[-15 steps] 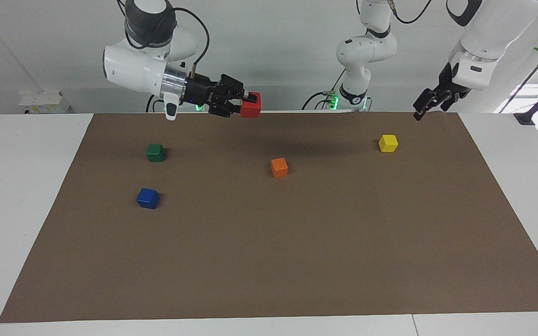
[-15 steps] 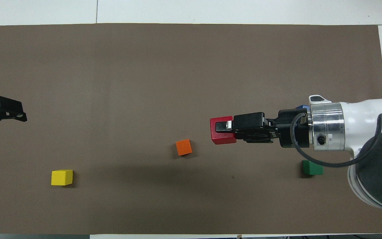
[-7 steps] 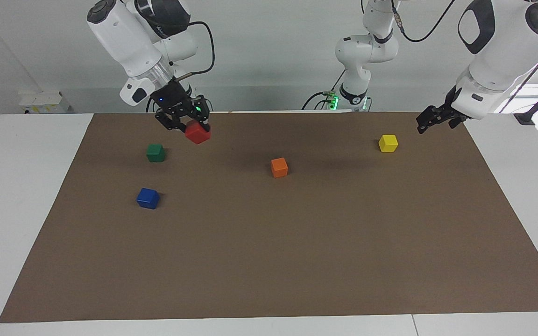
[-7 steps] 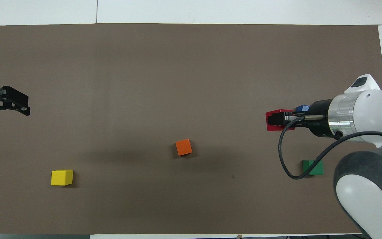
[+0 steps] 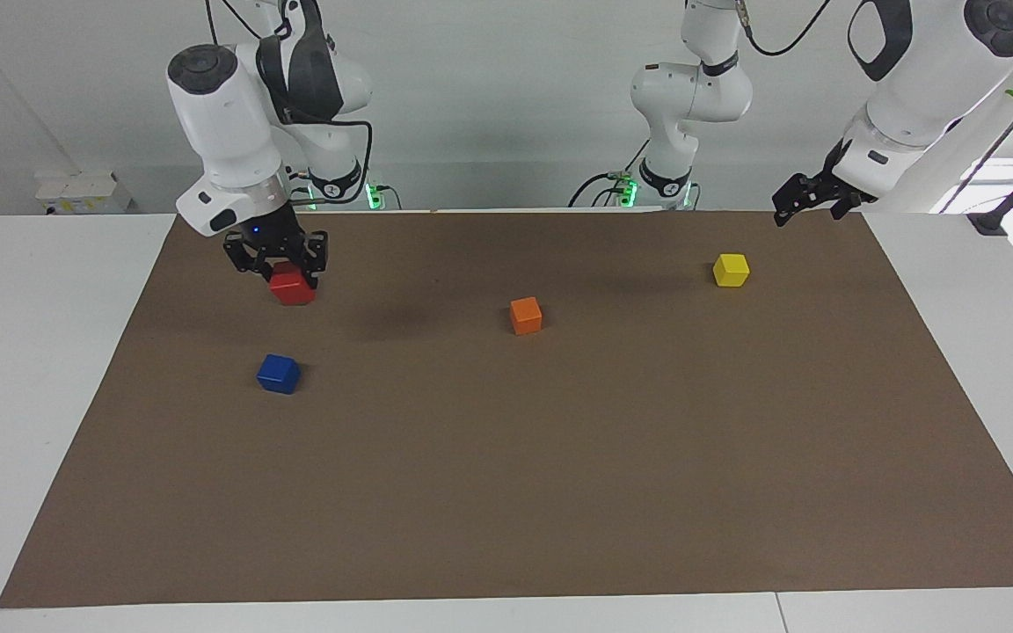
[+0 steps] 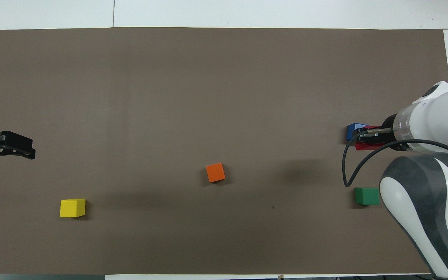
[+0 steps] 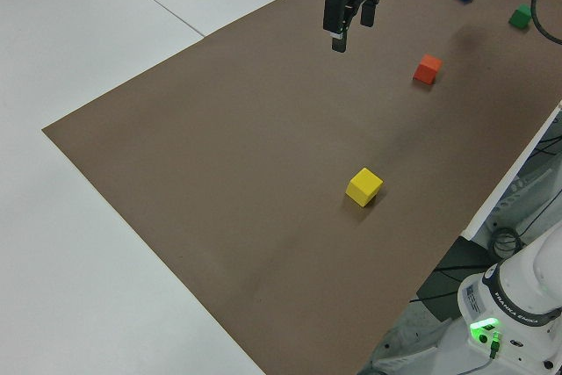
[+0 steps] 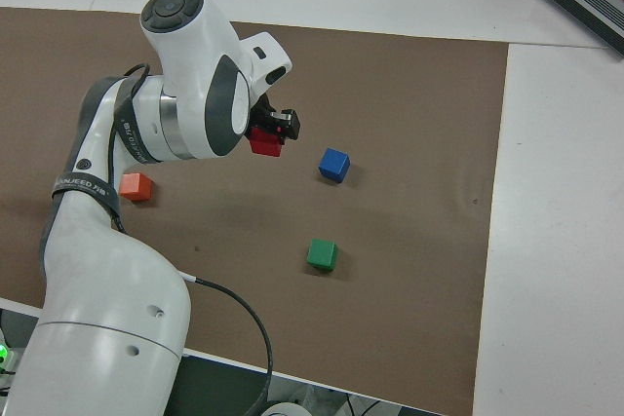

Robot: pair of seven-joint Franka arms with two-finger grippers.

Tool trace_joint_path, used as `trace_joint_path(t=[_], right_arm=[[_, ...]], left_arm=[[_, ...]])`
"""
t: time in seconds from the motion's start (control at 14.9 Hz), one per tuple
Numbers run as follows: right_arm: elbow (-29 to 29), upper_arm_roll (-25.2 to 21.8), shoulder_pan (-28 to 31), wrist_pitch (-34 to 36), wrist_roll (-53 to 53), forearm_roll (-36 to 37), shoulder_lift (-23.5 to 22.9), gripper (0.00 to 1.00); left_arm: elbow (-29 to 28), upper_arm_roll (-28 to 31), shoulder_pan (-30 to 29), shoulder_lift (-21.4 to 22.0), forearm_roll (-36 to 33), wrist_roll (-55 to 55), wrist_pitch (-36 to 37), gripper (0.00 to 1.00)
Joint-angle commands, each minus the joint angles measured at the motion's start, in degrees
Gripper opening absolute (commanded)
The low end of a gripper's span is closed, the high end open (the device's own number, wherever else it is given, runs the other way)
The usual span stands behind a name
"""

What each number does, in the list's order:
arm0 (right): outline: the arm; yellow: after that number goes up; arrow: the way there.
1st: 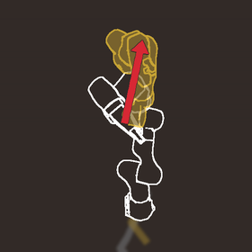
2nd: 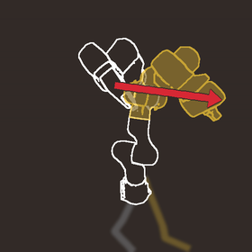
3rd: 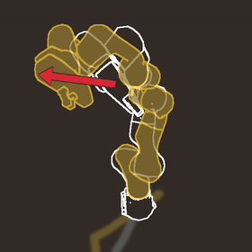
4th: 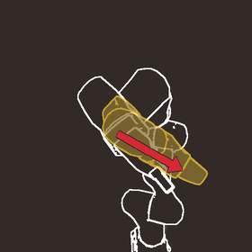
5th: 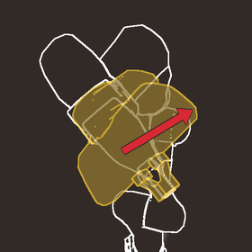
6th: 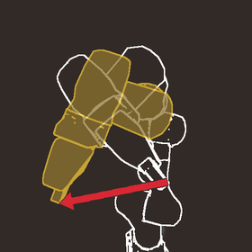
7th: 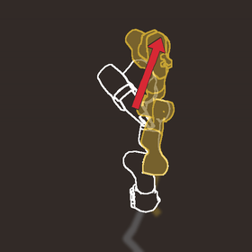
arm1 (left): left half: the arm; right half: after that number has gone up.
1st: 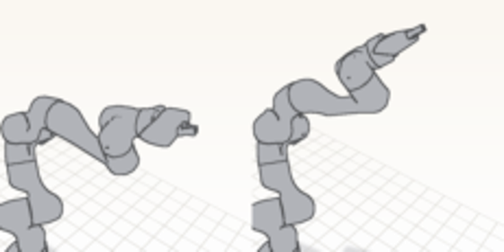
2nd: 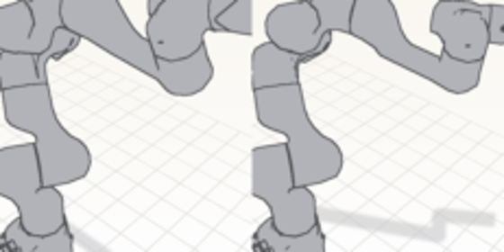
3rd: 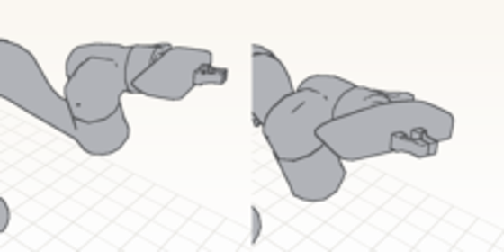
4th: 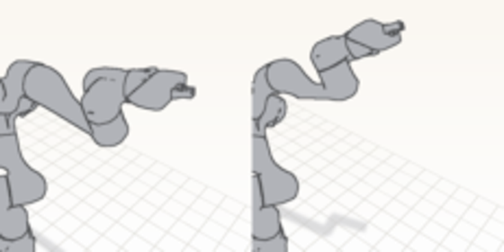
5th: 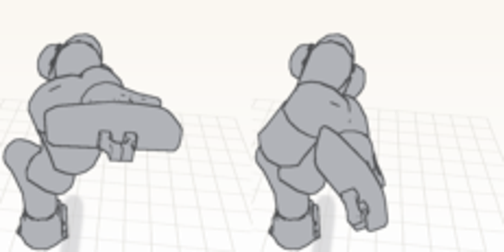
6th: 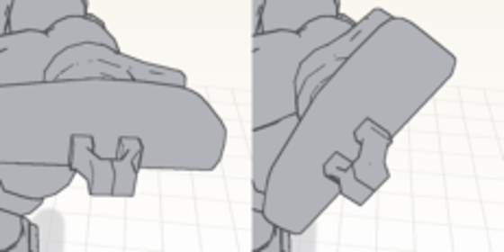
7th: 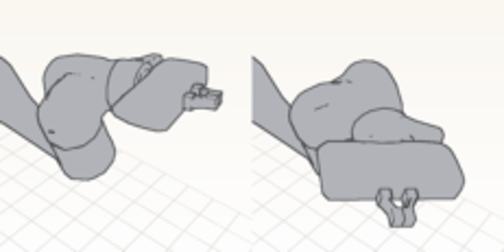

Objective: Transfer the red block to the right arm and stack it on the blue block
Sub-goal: 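Carry the red cube with the right gripper over the blue cube, then lower the red cube onto the blue cube with the right gripper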

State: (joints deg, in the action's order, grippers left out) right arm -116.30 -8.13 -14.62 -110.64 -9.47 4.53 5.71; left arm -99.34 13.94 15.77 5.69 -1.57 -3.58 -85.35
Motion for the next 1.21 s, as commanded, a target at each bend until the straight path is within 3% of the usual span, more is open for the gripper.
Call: trace_joint_path(t=[0.0, 0.2, 0.34, 0.61, 0.74, 1.14], right_arm=[[0.1, 0.6, 2.2, -0.8, -1.4, 4.9, -4.0, 0.00], [-0.6, 0.6, 4.2, -4.0, -1.4, 6.1, -6.9, 0.00], [-2.8, 0.5, 4.9, -8.7, -1.7, 6.5, -7.5, 0.00], [-3.6, 0.6, 5.4, -16.2, -7.9, 6.5, -11.6, 0.00], [-3.5, 0.5, 5.3, -17.2, -11.0, 6.7, -13.2, 0.00], [-3.5, 0.5, 5.6, -18.0, -13.6, 8.2, -13.7, 0.00]], left_arm=[[-0.4, -2.9, -1.4, 0.5, -0.9, 0.6, -2.7, 1.00], [2.0, -2.6, -2.2, -0.9, -0.8, 0.7, -1.1, 1.00], [6.4, -3.1, -3.6, -5.1, -0.3, 0.9, 0.4, 1.00], [6.5, -7.1, -7.2, -4.6, 0.6, 0.8, 3.1, 1.00], [5.9, -10.7, -10.3, -4.6, 0.4, 0.9, 1.3, 1.00], [7.3, -11.0, -10.8, -5.8, 0.5, 0.9, 1.1, 1.00]])
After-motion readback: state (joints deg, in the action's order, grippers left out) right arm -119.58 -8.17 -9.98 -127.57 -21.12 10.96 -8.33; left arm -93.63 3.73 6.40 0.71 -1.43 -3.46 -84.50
